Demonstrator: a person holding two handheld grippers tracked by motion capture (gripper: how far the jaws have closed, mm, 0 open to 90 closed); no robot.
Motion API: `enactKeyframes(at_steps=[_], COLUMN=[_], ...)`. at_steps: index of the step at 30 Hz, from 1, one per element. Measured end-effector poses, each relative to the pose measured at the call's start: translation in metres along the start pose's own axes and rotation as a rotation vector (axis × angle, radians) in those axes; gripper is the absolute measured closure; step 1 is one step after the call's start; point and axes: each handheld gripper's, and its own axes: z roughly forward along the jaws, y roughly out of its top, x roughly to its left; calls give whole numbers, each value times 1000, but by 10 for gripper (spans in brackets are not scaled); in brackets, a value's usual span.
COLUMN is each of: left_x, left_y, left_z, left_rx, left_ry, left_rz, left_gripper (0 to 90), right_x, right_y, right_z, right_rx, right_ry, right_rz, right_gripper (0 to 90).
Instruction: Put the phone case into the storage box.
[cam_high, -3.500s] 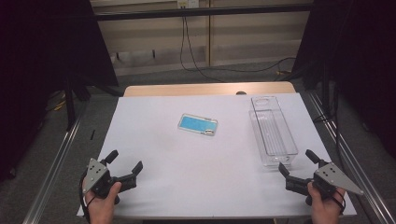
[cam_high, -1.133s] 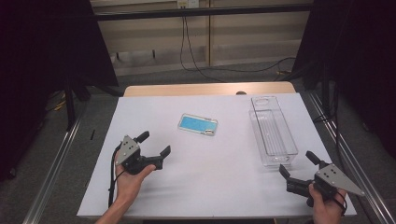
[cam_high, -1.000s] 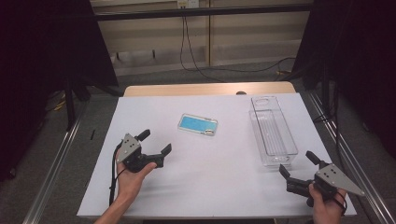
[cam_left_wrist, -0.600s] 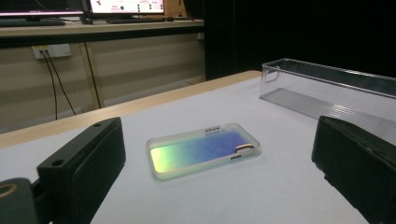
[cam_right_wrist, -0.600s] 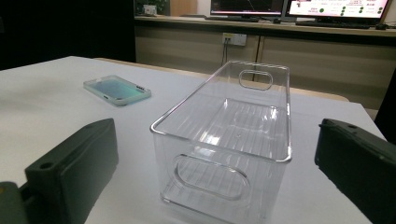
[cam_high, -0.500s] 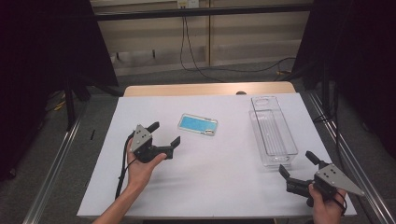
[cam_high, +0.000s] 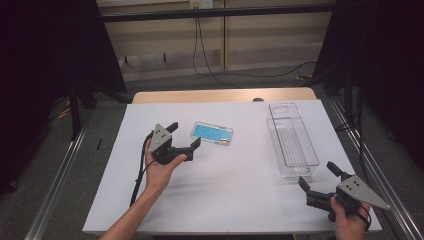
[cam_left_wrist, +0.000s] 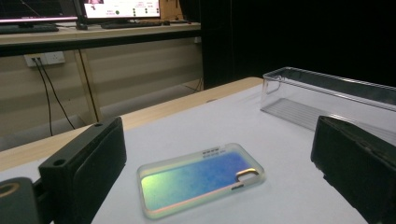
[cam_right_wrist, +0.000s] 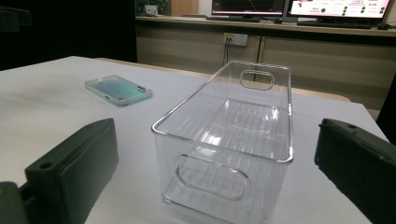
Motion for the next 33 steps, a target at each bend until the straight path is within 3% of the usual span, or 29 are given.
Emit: enactKeyframes(at_steps=[9,18,22,33], left_x=[0,0,0,10], left_y=[1,10,11,13], left_z=[24,44,51,63], left_rx=[12,12,14,7], left_ry=[8,-8,-14,-5], left_rz=[29,21,39,1], left_gripper=[36,37,33,20], right_x=[0,0,0,0], right_y=[0,0,0,0], right_z=[0,0,0,0], right_rx=[0,2,2,4], right_ry=[2,3,3,6], right_rz=[0,-3,-1,-3], right_gripper=[0,0,0,0])
